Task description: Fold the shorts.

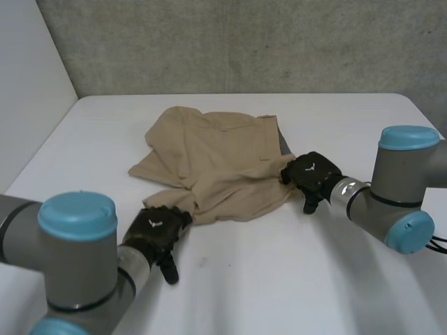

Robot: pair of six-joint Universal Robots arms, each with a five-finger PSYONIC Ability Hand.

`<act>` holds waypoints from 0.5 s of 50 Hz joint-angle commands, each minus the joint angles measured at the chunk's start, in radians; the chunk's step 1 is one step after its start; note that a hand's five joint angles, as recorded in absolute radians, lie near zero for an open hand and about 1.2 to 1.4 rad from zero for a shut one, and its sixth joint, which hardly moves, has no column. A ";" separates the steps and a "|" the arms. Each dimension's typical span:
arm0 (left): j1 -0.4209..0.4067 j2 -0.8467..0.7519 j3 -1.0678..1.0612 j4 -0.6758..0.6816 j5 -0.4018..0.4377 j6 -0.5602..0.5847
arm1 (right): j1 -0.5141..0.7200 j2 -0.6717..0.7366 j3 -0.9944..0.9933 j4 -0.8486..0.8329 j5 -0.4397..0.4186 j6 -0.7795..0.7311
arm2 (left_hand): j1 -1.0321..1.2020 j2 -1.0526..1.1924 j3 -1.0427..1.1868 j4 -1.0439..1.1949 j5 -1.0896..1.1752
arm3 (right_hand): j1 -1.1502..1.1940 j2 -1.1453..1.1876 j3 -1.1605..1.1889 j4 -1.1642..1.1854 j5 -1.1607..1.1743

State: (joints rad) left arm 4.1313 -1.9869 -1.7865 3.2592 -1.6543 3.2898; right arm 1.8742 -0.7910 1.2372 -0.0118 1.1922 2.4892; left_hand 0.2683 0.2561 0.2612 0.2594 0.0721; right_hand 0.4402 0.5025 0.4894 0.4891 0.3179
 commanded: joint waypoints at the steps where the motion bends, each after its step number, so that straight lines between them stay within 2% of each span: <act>1: 0.079 -0.076 0.114 0.020 -0.048 0.008 | 0.000 0.035 -0.076 0.000 0.012 0.004 | -0.028 -0.016 -0.021 -0.019 -0.007 | 0.159 0.096 0.109 0.110 0.106; 6: 0.107 -0.130 0.193 0.024 -0.076 0.022 | 0.000 0.050 -0.104 -0.013 0.013 0.008 | -0.025 -0.013 -0.018 -0.017 -0.004 | 0.164 0.102 0.115 0.115 0.112; 15: 0.126 -0.174 0.254 0.033 -0.075 0.030 | 0.025 0.108 -0.150 -0.043 0.040 0.010 | -0.025 -0.013 -0.018 -0.017 -0.004 | 0.296 0.234 0.247 0.247 0.244; 18: 0.126 -0.181 0.265 0.043 -0.075 0.030 | 0.031 0.122 -0.162 -0.066 0.049 0.013 | -0.020 -0.007 -0.012 -0.011 0.002 | 0.525 0.462 0.475 0.476 0.472; 19: 0.126 -0.182 0.266 0.046 -0.075 0.030 | 0.034 0.122 -0.163 -0.082 0.049 0.019 | -0.020 -0.007 -0.012 -0.011 0.002 | 0.758 0.696 0.709 0.709 0.706; 20: 0.126 -0.184 0.266 0.051 -0.073 0.030 | 0.037 0.122 -0.163 -0.091 0.050 0.022 | -0.014 -0.002 -0.007 -0.005 0.008 | 0.894 0.832 0.845 0.845 0.842; 21: 0.126 -0.185 0.266 0.059 -0.071 0.031 | 0.040 0.119 -0.163 -0.096 0.052 0.026 | -0.014 -0.001 -0.007 -0.005 0.008 | 0.955 0.893 0.906 0.907 0.903; 25: 0.126 -0.185 0.262 0.082 -0.067 0.033 | 0.049 0.084 -0.153 -0.105 0.066 0.063 | -0.017 -0.004 -0.010 -0.008 0.005 | 0.956 0.894 0.907 0.907 0.904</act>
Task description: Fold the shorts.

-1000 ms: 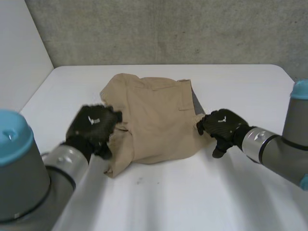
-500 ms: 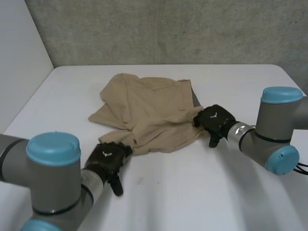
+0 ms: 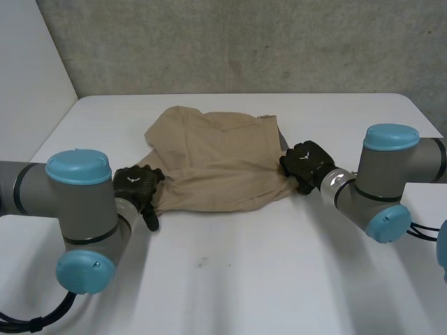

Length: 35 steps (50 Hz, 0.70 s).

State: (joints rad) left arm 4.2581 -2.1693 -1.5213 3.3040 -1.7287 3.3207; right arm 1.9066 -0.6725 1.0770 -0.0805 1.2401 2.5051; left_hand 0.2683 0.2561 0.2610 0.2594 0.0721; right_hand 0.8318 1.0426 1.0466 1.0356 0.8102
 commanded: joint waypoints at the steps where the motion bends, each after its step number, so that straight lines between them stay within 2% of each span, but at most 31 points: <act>1: -0.001 -0.003 -0.006 0.042 0.012 0.002 | 0.017 -0.047 0.012 -0.035 0.022 0.057 | -0.017 -0.004 -0.009 -0.008 0.005 | 0.564 0.354 0.350 0.361 0.411; 10: 0.002 -0.006 -0.010 0.077 0.080 0.022 | 0.020 -0.200 0.133 -0.004 0.073 0.109 | 0.048 0.060 0.055 0.057 0.069 | 0.564 0.354 0.350 0.361 0.411; 17: 0.019 -0.040 0.004 0.117 0.081 0.034 | 0.029 -0.222 0.156 0.048 0.107 0.124 | 0.312 0.324 0.319 0.321 0.333 | 0.564 0.354 0.350 0.361 0.411; 25: 0.031 -0.046 0.010 0.151 0.089 0.034 | 0.029 -0.222 0.155 0.059 0.199 0.205 | 0.506 0.518 0.513 0.515 0.527 | 0.564 0.354 0.350 0.361 0.411; 29: 0.036 -0.050 0.007 0.149 0.116 0.034 | 0.029 -0.222 0.156 0.061 0.205 0.221 | 0.761 0.773 0.768 0.769 0.782 | 0.564 0.354 0.350 0.361 0.411; 30: 0.039 -0.050 0.003 0.149 0.135 0.034 | 0.029 -0.222 0.156 0.062 0.205 0.221 | 0.968 0.980 0.975 0.977 0.989 | 0.564 0.354 0.350 0.361 0.411; 32: 0.040 -0.047 -0.002 0.146 0.150 0.034 | 0.031 -0.231 0.158 0.076 0.206 0.221 | 1.127 1.140 1.135 1.136 1.149 | 0.564 0.354 0.350 0.361 0.411; 35: 0.042 -0.006 -0.011 0.131 0.182 0.034 | 0.032 -0.255 0.162 0.103 0.206 0.219 | 1.128 1.140 1.135 1.137 1.150 | 0.564 0.354 0.350 0.361 0.411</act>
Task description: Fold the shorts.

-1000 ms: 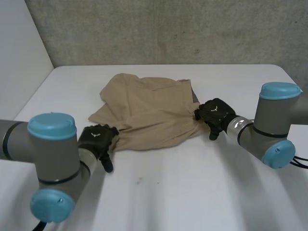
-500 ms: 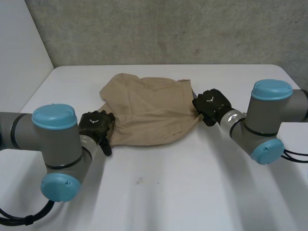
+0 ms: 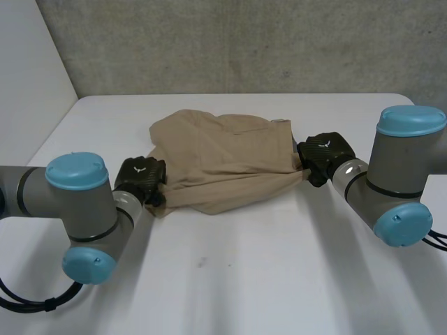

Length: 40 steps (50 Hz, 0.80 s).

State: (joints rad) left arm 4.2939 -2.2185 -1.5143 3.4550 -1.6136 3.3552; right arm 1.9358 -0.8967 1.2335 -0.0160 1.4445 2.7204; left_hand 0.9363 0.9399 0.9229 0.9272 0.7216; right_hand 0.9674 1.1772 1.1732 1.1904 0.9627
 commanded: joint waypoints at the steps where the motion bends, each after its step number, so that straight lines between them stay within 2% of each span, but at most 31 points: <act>1: 0.007 0.068 -0.023 -0.026 0.072 0.000 | 0.003 -0.057 0.008 0.065 0.002 -0.001 | 0.460 0.456 0.473 0.469 0.500 | 0.429 0.219 0.223 0.206 0.259; 5: 0.024 0.232 -0.067 -0.098 0.110 0.000 | 0.003 -0.135 0.006 0.138 -0.001 -0.017 | 0.460 0.456 0.473 0.469 0.500 | 0.429 0.219 0.223 0.206 0.259; 14: 0.032 0.589 -0.053 -0.408 0.201 0.001 | -0.005 -0.341 -0.008 0.339 -0.012 -0.128 | 0.460 0.456 0.473 0.469 0.500 | 0.429 0.219 0.223 0.206 0.259; 19: 0.035 0.668 -0.049 -0.508 0.221 0.001 | -0.005 -0.409 -0.002 0.401 -0.012 -0.166 | 0.460 0.456 0.473 0.469 0.500 | 0.429 0.219 0.223 0.206 0.259; 24: 0.038 0.623 -0.119 -0.514 0.218 0.004 | 0.005 -0.397 0.052 0.455 -0.010 -0.194 | 0.460 0.456 0.473 0.469 0.500 | 0.429 0.219 0.223 0.206 0.259; 34: 0.073 0.343 -0.113 -0.413 0.189 0.104 | 0.002 -0.232 0.104 0.433 -0.004 -0.200 | 0.460 0.456 0.473 0.469 0.500 | 0.429 0.219 0.223 0.206 0.259; 40: 0.070 0.244 0.149 -0.283 0.090 0.151 | 0.003 -0.174 -0.012 0.237 0.007 -0.191 | 0.460 0.456 0.473 0.469 0.500 | 0.429 0.219 0.223 0.206 0.259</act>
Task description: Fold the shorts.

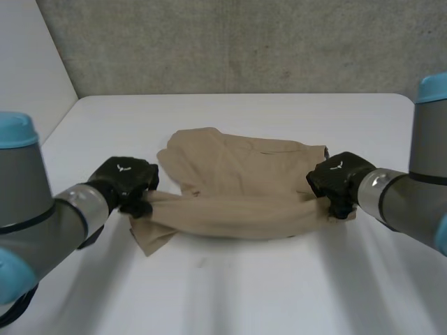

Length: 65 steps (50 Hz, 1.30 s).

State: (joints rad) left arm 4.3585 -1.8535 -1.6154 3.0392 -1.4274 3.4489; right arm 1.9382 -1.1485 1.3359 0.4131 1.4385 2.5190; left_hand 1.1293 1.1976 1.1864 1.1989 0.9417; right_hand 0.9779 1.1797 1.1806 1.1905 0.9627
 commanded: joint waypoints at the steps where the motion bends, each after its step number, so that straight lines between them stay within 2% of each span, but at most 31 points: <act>1: 0.004 -0.127 0.291 0.147 -0.108 0.059 | 0.001 0.079 -0.160 -0.260 0.026 0.017 | 0.267 0.199 0.210 0.197 0.280 | 0.418 0.217 0.216 0.206 0.259; 4: -0.010 -0.138 0.495 0.197 -0.151 0.053 | 0.004 0.076 -0.236 -0.385 0.052 0.027 | 0.267 0.199 0.210 0.197 0.280 | 0.418 0.217 0.216 0.206 0.259; 7: -0.017 -0.132 0.680 0.284 -0.174 0.039 | 0.028 0.058 -0.322 -0.594 0.077 0.046 | 0.267 0.199 0.210 0.197 0.280 | 0.418 0.217 0.216 0.206 0.259; 10: -0.025 -0.125 0.767 0.375 -0.180 0.013 | 0.050 0.003 -0.345 -0.834 0.086 0.064 | 0.267 0.199 0.210 0.197 0.280 | 0.418 0.217 0.216 0.206 0.259; 11: -0.030 -0.115 0.793 0.435 -0.186 -0.013 | 0.050 -0.014 -0.345 -0.885 0.089 0.070 | 0.267 0.199 0.210 0.197 0.280 | 0.418 0.217 0.216 0.206 0.259; 14: -0.040 -0.084 0.799 0.503 -0.186 -0.046 | 0.054 -0.053 -0.334 -1.013 0.091 0.077 | 0.267 0.199 0.210 0.197 0.280 | 0.418 0.217 0.216 0.206 0.259; 17: -0.043 -0.049 0.781 0.510 -0.192 -0.060 | 0.059 -0.056 -0.333 -0.979 0.091 0.078 | 0.267 0.199 0.210 0.197 0.280 | 0.418 0.217 0.216 0.206 0.259; 23: -0.039 -0.026 0.556 0.467 -0.220 -0.065 | 0.059 -0.040 -0.270 -0.847 0.085 0.081 | 0.267 0.199 0.210 0.197 0.280 | 0.418 0.217 0.216 0.206 0.259; 31: -0.033 0.008 0.168 0.464 -0.208 -0.065 | 0.053 -0.027 -0.048 -0.774 0.057 0.092 | 0.267 0.199 0.210 0.197 0.280 | 0.418 0.217 0.216 0.206 0.259; 38: -0.040 -0.010 -0.085 0.463 -0.205 -0.065 | 0.050 0.061 0.152 -0.740 0.002 0.075 | 0.267 0.199 0.210 0.197 0.280 | 0.418 0.217 0.216 0.206 0.259; 43: -0.045 -0.009 -0.175 0.441 -0.205 -0.056 | 0.047 0.081 0.226 -0.659 0.003 0.072 | 0.267 0.199 0.210 0.197 0.280 | 0.418 0.217 0.216 0.206 0.259; 51: -0.033 0.057 -0.231 0.354 -0.194 -0.054 | 0.048 0.027 0.331 -0.583 0.000 0.092 | 0.259 0.190 0.202 0.189 0.272 | 0.418 0.217 0.216 0.206 0.259; 52: -0.033 0.057 -0.238 0.349 -0.183 -0.053 | 0.048 0.017 0.350 -0.582 0.002 0.113 | 0.070 0.001 0.013 0.000 0.083 | 0.418 0.217 0.216 0.206 0.259; 54: -0.033 0.057 -0.250 0.340 -0.148 -0.045 | 0.048 0.010 0.365 -0.580 0.005 0.171 | -0.038 -0.106 -0.095 -0.107 -0.025 | 0.418 0.217 0.216 0.206 0.259; 56: -0.033 0.062 -0.279 0.322 -0.073 -0.024 | 0.047 0.007 0.373 -0.576 0.005 0.240 | -0.163 -0.232 -0.221 -0.233 -0.150 | 0.418 0.217 0.216 0.206 0.259; 58: -0.030 0.068 -0.297 0.311 -0.019 -0.002 | 0.047 0.007 0.374 -0.568 0.002 0.316 | -0.377 -0.446 -0.435 -0.447 -0.364 | 0.418 0.217 0.216 0.206 0.259; 59: -0.027 0.079 -0.317 0.305 0.026 0.021 | 0.047 0.006 0.373 -0.565 0.000 0.337 | -0.562 -0.630 -0.619 -0.631 -0.549 | 0.418 0.217 0.216 0.206 0.259; 61: -0.017 0.095 -0.337 0.303 0.060 0.041 | 0.042 0.006 0.367 -0.545 -0.006 0.389 | -0.654 -0.722 -0.711 -0.724 -0.641 | 0.418 0.217 0.216 0.206 0.259; 65: 0.044 0.157 -0.388 0.302 0.100 0.061 | 0.024 0.004 0.351 -0.513 -0.012 0.419 | -0.652 -0.720 -0.709 -0.721 -0.638 | 0.418 0.217 0.216 0.206 0.259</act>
State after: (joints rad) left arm 4.3417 -1.7635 -1.9374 3.3454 -1.4112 3.4687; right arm 1.9827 -1.1444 1.7082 -0.1411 1.4367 2.8544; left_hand 0.4549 0.4605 0.4679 0.4536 0.2768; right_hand 0.9779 1.1801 1.1994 1.1924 0.9837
